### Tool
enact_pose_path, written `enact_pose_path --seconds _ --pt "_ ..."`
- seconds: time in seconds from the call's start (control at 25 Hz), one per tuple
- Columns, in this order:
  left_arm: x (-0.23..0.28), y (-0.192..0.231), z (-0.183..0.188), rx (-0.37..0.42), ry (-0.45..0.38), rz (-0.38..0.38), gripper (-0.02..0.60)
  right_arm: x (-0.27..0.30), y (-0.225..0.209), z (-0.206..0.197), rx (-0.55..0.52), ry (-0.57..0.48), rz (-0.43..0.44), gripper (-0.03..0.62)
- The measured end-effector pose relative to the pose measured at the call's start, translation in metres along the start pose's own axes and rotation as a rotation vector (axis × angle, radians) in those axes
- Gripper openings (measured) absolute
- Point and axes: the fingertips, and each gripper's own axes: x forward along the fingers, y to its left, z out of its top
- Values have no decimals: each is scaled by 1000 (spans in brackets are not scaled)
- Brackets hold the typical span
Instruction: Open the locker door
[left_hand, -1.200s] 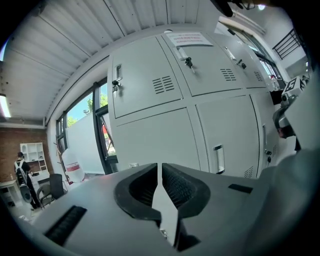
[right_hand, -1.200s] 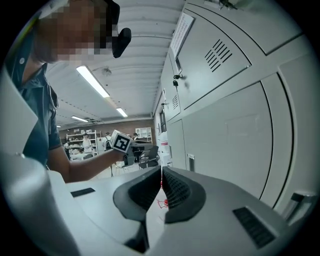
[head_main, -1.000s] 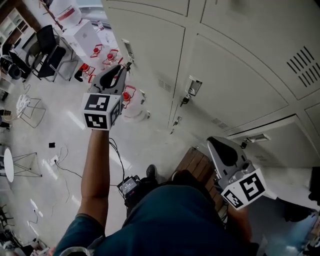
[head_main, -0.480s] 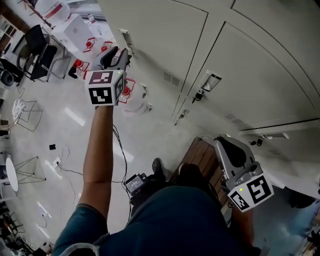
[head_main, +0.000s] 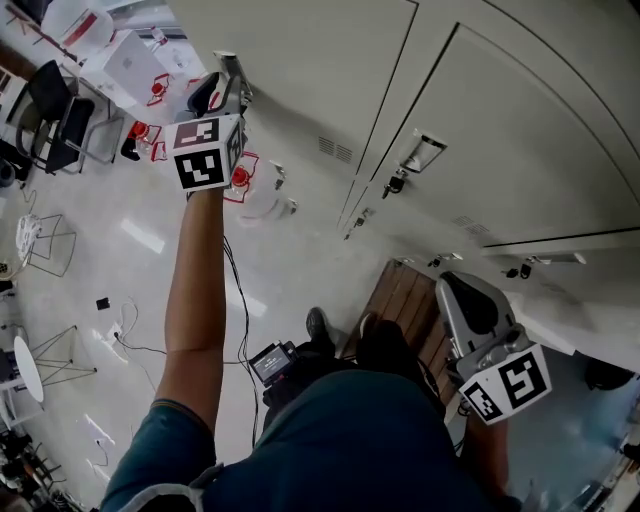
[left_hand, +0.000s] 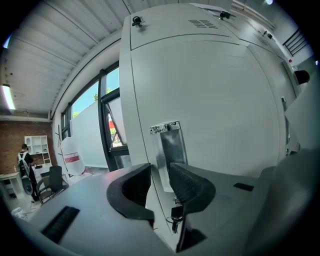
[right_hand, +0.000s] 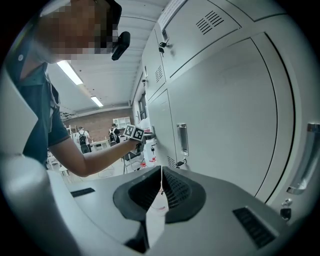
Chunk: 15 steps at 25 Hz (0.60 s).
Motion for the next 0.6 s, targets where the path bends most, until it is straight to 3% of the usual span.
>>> enact_pose_path --seconds 0.6 --pt "-18 6 -4 32 -41 17 126 7 15 6 -18 -4 -4 37"
